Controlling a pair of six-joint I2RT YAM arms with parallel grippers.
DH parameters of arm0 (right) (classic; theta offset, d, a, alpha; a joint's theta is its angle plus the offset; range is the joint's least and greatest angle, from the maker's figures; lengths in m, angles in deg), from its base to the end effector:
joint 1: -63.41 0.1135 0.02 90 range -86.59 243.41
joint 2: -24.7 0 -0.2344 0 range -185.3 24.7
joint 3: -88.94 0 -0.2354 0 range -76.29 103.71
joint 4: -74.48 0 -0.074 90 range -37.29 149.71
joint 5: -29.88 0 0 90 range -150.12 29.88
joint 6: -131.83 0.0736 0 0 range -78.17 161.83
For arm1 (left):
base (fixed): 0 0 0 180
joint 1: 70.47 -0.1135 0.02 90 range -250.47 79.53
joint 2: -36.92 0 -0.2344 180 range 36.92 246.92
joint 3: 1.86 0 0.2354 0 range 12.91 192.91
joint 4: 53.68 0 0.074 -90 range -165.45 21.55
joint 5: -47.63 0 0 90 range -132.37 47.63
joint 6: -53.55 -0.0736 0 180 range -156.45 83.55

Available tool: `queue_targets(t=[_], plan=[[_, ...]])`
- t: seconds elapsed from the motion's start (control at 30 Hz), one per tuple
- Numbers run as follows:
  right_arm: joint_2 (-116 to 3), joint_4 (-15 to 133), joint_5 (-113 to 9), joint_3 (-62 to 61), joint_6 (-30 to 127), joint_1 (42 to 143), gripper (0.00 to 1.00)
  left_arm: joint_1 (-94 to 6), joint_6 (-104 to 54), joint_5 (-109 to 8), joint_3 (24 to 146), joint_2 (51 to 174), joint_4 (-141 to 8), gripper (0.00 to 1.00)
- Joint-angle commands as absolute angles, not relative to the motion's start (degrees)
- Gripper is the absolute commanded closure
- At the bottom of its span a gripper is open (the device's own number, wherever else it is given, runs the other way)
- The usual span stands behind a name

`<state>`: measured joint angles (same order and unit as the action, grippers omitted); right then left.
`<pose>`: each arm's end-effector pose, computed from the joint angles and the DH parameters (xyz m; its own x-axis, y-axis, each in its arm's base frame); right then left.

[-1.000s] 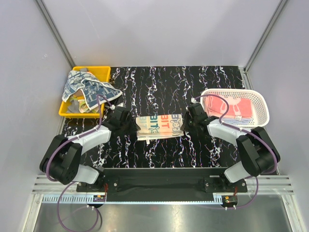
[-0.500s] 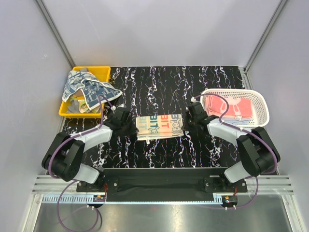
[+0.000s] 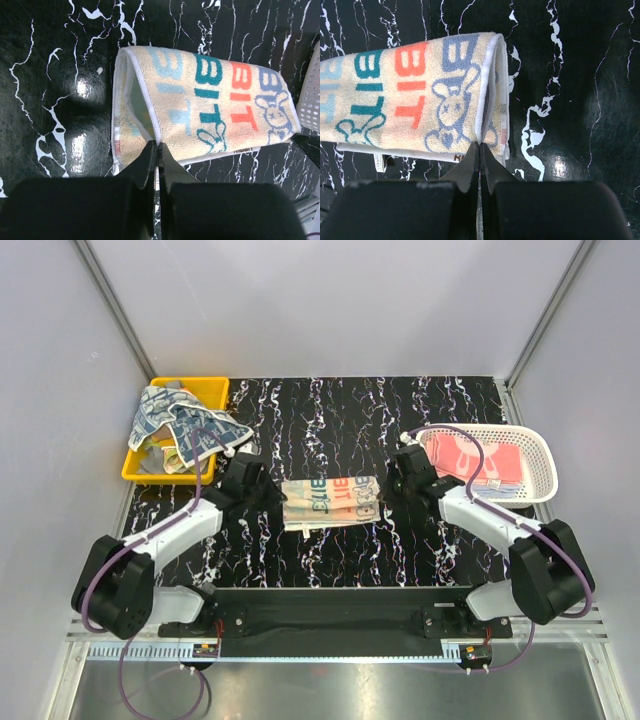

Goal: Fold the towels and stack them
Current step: Fold the towel

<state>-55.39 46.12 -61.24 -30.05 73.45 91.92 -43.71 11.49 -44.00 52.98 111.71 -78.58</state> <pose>0.2660 0.1429 0.1587 -0.7953 0.1645 -0.5835 -0.0571 0.9378 0.3423 0.2530 -0.1299 0.1553 -0.7694 -0.4432 -0.4600 -0.1540 0.8276 -0.5398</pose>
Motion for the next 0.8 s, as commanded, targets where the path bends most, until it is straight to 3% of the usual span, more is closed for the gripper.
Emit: queue_targets(t=[0.0,0.77], plan=[[-52.65,44.77,-63.28,-28.04,72.68,92.59,1.0,-43.32,10.66,-43.78,54.75,108.21,-79.61,1.0],[-53.86,51.97,-60.2,-39.11,75.4,92.59,1.0,-38.31,14.79,-44.75,40.51,107.85,-71.8,1.0]])
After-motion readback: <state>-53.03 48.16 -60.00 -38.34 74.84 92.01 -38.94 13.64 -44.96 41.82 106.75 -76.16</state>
